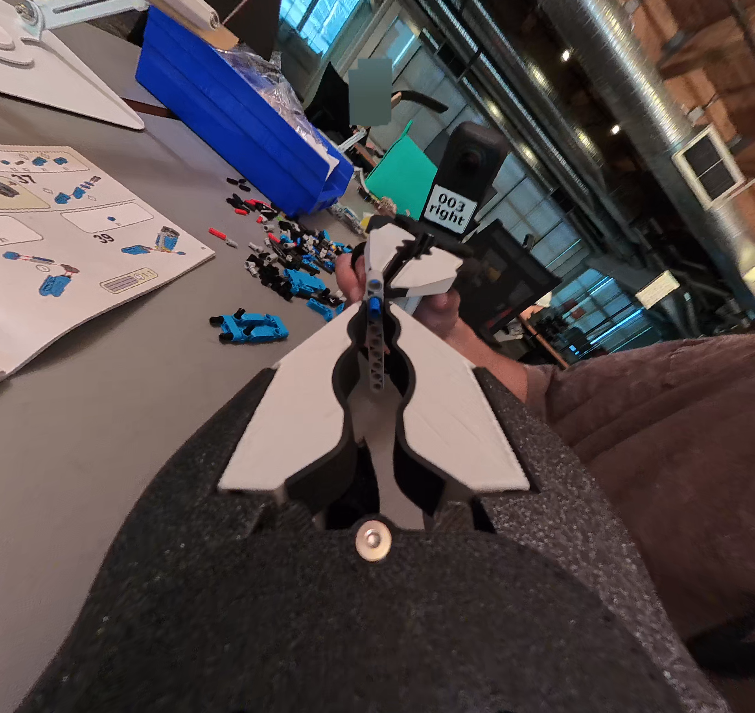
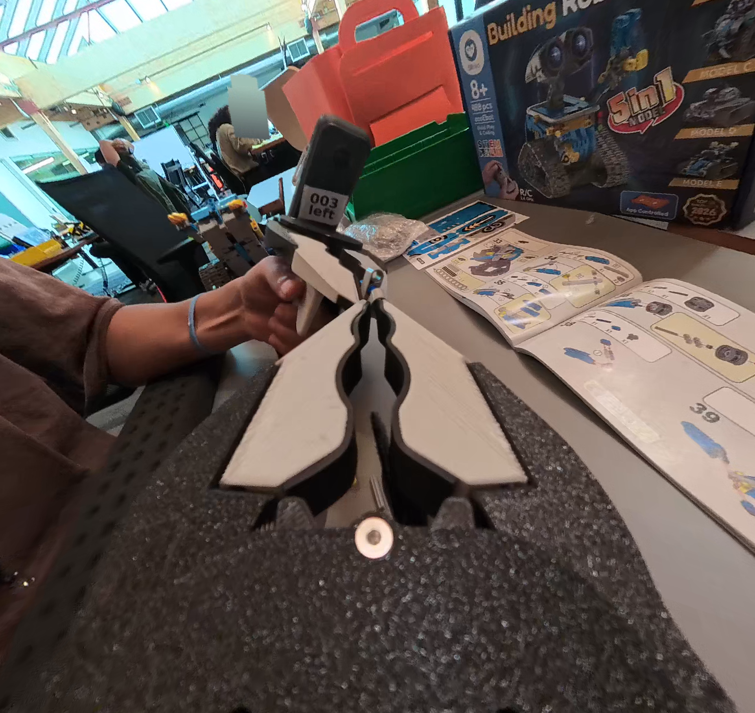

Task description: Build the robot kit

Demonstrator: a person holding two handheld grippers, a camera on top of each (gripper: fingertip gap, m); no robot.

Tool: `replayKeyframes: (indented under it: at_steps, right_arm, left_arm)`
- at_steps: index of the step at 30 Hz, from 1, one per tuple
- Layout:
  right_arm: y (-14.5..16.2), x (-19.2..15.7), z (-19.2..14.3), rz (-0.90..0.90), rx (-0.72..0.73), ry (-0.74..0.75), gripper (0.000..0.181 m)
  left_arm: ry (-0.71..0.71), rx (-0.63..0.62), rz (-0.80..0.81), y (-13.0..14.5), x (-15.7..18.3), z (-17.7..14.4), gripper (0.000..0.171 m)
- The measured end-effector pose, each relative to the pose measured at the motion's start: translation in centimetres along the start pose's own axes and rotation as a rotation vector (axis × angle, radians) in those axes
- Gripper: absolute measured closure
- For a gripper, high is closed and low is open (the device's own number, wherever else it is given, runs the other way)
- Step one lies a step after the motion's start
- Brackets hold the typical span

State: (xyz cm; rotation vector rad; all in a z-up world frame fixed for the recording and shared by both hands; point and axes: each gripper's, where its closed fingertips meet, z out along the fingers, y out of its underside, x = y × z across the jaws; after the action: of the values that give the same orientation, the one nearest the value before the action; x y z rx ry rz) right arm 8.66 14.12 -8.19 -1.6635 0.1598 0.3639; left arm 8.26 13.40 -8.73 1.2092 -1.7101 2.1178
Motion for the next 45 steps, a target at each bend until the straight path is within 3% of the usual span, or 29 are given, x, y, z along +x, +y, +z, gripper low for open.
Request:
replayKeyframes:
  at_steps: [3, 8, 14, 19, 25, 33, 45]
  right_arm:
    - [0.7, -0.3, -0.2, -0.078, -0.060, -0.004, 0.179]
    - [3.2, -0.3, -1.1, -0.405, -0.241, 0.028, 0.181]
    - [4.6, -1.1, -1.6, -0.484, -0.320, -0.038, 0.181]
    - [6.0, -0.3, -1.4, -0.695, -0.414, 0.021, 0.181]
    - [6.2, 1.3, -0.7, -0.566, -0.409, 0.127, 0.181]
    - [7.3, -0.2, 0.1, -0.233, -0.399, -0.041, 0.165]
    - [8.4, 2.2, -1.4, -0.347, -0.522, 0.084, 0.162]
  left_arm:
    - [-0.037, -0.076, 0.085, 1.0, -0.1, 0.2, 0.165]
    - [-0.128, -0.245, 0.276, 3.4, -0.7, 0.7, 0.165]
    - [-0.190, -0.374, 0.429, 5.1, -1.1, 0.9, 0.166]
    - [-0.288, -0.457, 0.517, 5.9, -2.5, 0.7, 0.166]
    - [-0.408, -0.439, 0.565, 5.3, -4.4, 0.5, 0.165]
    - [-0.457, -0.448, 0.643, 5.4, -5.2, 0.5, 0.165]
    - [-0.425, -0.427, 0.517, 4.6, -5.9, -0.8, 0.165]
